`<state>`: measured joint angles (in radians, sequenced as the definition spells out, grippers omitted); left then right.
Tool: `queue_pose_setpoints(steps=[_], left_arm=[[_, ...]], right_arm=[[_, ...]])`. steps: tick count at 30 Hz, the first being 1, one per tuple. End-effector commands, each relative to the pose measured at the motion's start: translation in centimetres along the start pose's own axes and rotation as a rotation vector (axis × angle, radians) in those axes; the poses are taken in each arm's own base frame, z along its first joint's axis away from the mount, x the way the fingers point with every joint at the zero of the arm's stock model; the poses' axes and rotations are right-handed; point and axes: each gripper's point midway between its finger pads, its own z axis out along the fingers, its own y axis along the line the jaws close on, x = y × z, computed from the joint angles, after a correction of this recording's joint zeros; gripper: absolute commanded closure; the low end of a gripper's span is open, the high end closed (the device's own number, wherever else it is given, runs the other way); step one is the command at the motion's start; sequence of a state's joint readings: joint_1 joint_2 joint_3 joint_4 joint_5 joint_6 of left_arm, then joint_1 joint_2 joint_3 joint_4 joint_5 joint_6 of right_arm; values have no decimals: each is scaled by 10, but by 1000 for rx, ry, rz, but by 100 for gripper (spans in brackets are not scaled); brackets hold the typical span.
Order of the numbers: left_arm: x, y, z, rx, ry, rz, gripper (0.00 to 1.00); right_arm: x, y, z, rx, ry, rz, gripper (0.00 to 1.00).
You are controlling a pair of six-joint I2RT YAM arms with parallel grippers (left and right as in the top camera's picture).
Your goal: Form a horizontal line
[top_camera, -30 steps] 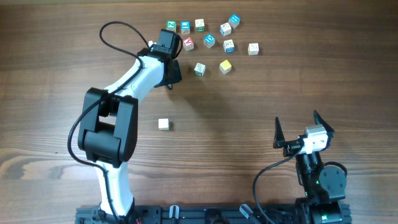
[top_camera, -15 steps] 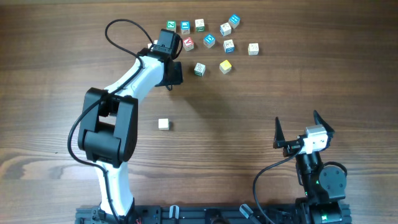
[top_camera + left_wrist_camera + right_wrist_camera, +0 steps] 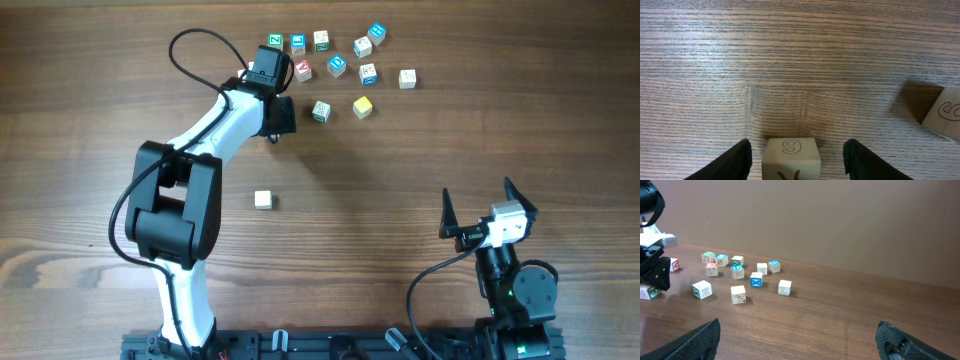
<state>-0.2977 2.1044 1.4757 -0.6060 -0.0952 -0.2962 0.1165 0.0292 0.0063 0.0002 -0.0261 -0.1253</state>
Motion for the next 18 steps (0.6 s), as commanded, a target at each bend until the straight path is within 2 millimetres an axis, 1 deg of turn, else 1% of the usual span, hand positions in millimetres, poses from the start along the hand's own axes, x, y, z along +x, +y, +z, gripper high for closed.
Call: queue_pose_setpoints(steps=[1, 5, 6, 8, 11, 12, 14, 15, 17, 18], left_arm=[[2, 5, 4, -3, 12, -8, 41], [-6, 3, -10, 10, -22, -11, 40], [-6, 3, -10, 9, -20, -11, 43], [-3, 4, -10, 5, -9, -10, 53], [-3, 4, -10, 5, -7, -9, 56], [-3, 4, -10, 4, -6, -9, 60], [0, 5, -10, 1, 2, -8, 60], [-2, 5, -13, 3, -3, -9, 61], [-11, 3, -29, 17, -40, -13, 62], [-13, 2, -38, 23, -53, -12, 64]], right_arm=[[0, 1, 0, -9, -2, -5, 0], [0, 1, 0, -9, -2, -6, 1], [0, 1, 0, -9, -2, -6, 0], [0, 1, 0, -9, -2, -6, 0], [0, 1, 0, -9, -2, -6, 0], [0, 1, 0, -9, -2, -5, 0], [0, 1, 0, -9, -2, -6, 0], [0, 1, 0, -9, -2, -6, 0], [0, 1, 0, -9, -2, -6, 0], [0, 1, 0, -9, -2, -6, 0]])
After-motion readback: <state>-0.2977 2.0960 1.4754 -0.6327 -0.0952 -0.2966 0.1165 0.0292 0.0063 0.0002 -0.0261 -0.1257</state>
